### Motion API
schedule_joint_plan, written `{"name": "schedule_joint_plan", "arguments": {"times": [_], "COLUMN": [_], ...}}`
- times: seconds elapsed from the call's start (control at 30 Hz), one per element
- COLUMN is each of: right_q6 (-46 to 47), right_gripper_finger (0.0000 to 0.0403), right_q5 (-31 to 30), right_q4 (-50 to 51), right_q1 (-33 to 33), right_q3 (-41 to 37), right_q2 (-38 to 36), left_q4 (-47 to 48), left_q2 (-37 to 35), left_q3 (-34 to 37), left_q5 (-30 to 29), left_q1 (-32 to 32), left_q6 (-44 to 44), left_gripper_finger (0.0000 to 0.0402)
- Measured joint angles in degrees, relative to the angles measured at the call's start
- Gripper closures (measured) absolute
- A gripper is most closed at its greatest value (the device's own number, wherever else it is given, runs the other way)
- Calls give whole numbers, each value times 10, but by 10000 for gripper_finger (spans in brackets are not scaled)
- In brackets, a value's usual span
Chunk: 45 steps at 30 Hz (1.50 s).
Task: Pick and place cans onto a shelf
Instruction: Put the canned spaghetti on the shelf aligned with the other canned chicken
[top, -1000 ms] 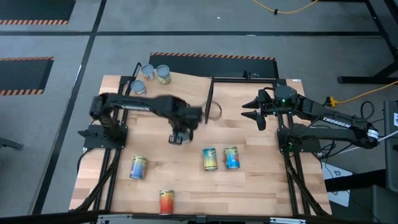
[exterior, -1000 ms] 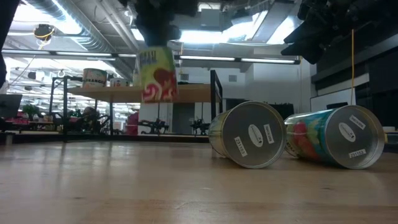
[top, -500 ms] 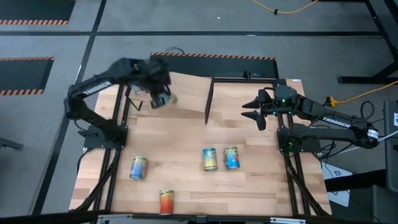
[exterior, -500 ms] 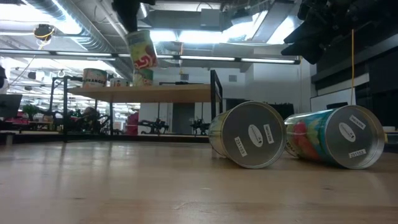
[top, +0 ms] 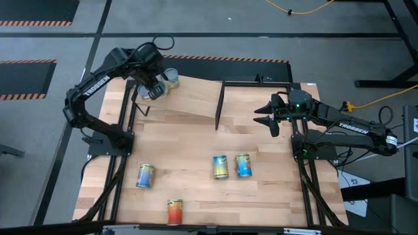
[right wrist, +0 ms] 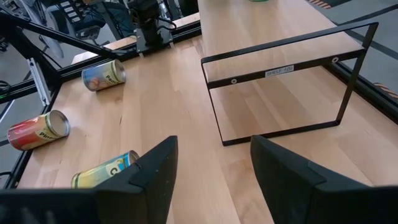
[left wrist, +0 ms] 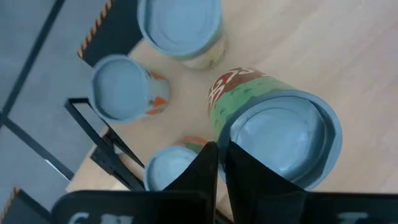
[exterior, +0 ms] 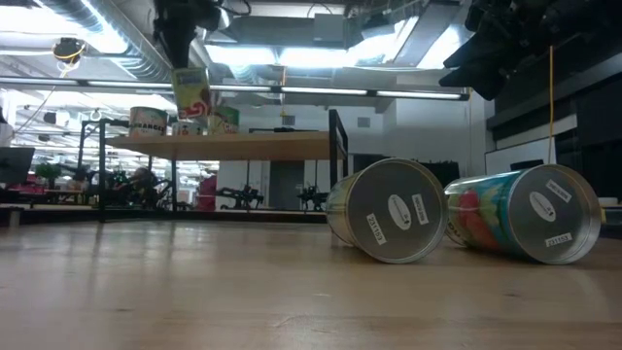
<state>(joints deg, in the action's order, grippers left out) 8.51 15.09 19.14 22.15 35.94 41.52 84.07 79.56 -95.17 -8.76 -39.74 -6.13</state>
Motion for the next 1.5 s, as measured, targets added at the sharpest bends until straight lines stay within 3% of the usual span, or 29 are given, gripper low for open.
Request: {"name": "schedule_joint_plan", "arguments": {"times": [0.43,1.5], "right_q6": [-1,0], "right_gripper_finger": [196,196], "right_q5": [0,0], "right_q4": [0,0], "right_q1": [0,0], "right_q3": [0,0], "right_q2": [0,0], "left_q4": [-42,-92], "left_q2": [-1,-1], "left_q3": [96,97], "left_q5": [8,7], "left_q1": [-16,-15], "left_q6": [-5,0], "left_gripper_finger": [385,385]}}
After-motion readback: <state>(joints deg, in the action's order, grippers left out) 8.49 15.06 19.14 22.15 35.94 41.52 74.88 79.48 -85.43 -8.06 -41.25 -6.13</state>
